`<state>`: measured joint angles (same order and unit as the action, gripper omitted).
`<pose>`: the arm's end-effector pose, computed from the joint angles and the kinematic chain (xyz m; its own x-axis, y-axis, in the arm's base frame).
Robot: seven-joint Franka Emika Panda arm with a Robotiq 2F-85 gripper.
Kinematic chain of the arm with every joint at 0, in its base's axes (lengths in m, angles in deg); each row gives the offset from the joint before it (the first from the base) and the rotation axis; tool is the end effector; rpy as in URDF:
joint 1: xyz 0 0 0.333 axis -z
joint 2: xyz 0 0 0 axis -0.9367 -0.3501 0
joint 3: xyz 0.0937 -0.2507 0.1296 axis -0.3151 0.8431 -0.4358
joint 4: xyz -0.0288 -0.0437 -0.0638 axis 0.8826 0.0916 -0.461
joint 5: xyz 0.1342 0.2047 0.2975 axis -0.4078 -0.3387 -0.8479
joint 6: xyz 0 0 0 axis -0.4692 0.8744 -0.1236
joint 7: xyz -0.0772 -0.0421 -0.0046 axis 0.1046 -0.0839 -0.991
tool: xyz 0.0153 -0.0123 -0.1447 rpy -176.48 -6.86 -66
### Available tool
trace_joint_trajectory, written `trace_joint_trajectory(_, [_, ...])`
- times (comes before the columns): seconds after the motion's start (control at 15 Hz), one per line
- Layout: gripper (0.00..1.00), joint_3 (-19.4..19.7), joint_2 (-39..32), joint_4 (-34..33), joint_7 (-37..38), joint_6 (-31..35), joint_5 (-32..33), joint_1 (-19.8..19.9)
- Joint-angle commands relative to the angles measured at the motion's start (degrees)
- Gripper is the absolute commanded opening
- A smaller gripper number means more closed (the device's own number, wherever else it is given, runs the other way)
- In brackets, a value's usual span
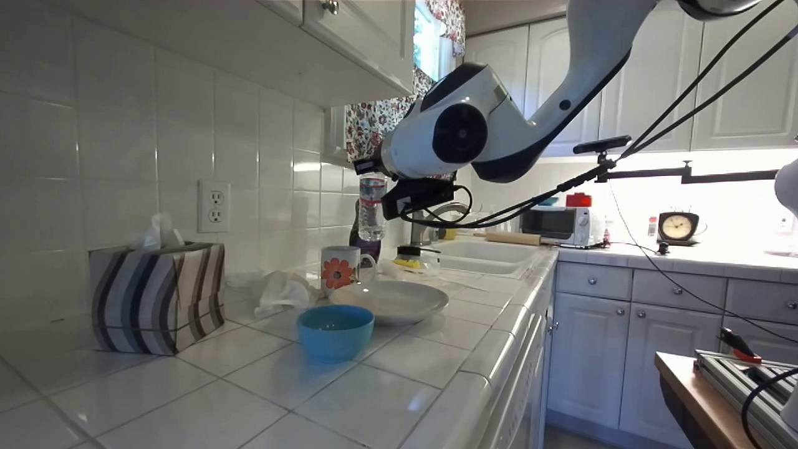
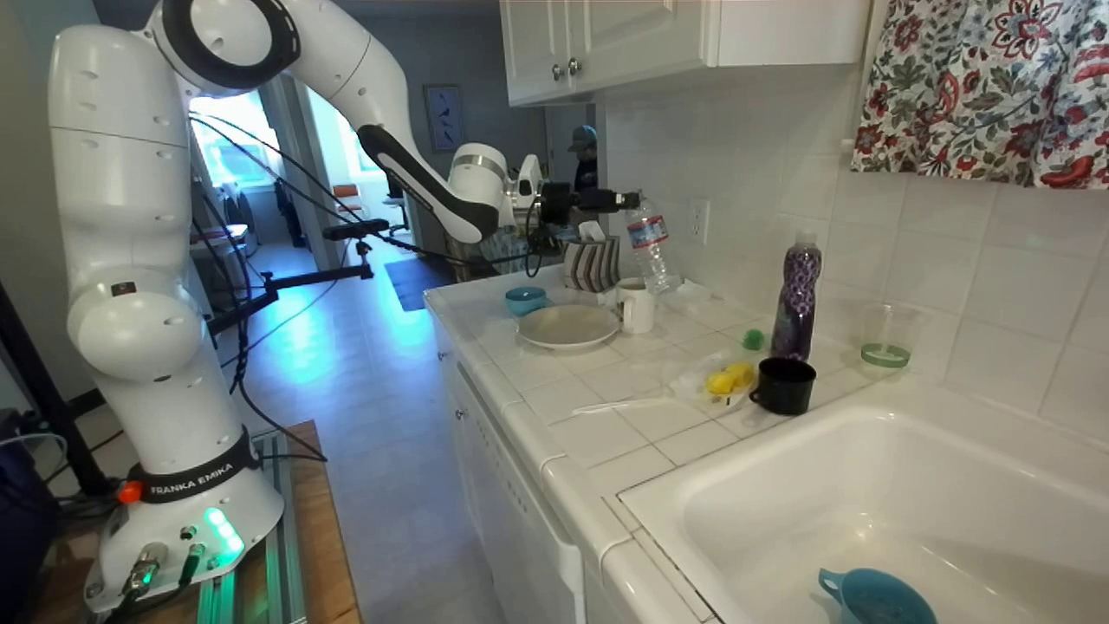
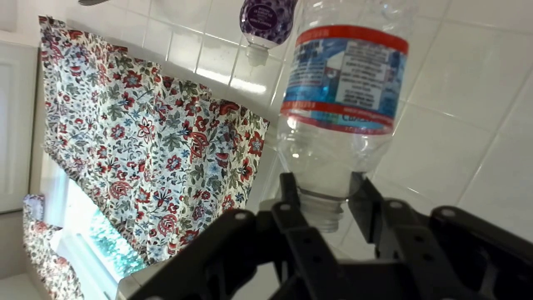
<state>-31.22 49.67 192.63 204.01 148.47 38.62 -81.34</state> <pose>0.6342 0.0456 0.3649 0.1918 0.2026 0.9603 -0.6832 -0.6749 0.2788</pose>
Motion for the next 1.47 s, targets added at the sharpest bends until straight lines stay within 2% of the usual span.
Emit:
trace_joint_trajectory(0.0, [0.11,-3.4,4.4,5.1,2.1,-1.5,0.5,2.5])
trace_joint_trajectory(0.27, [0.11,-5.0,6.5,8.0,3.3,-3.6,-0.1,3.0])
trace_joint_trajectory(0.8, [0.11,-7.8,8.9,12.8,9.9,-2.8,3.8,2.4])
trace_joint_trajectory(1.0, [0.11,-8.5,9.6,13.7,10.1,-0.9,6.3,2.5])
trace_joint_trajectory(1.4, [0.11,-8.4,11.0,13.9,10.0,8.8,15.0,3.3])
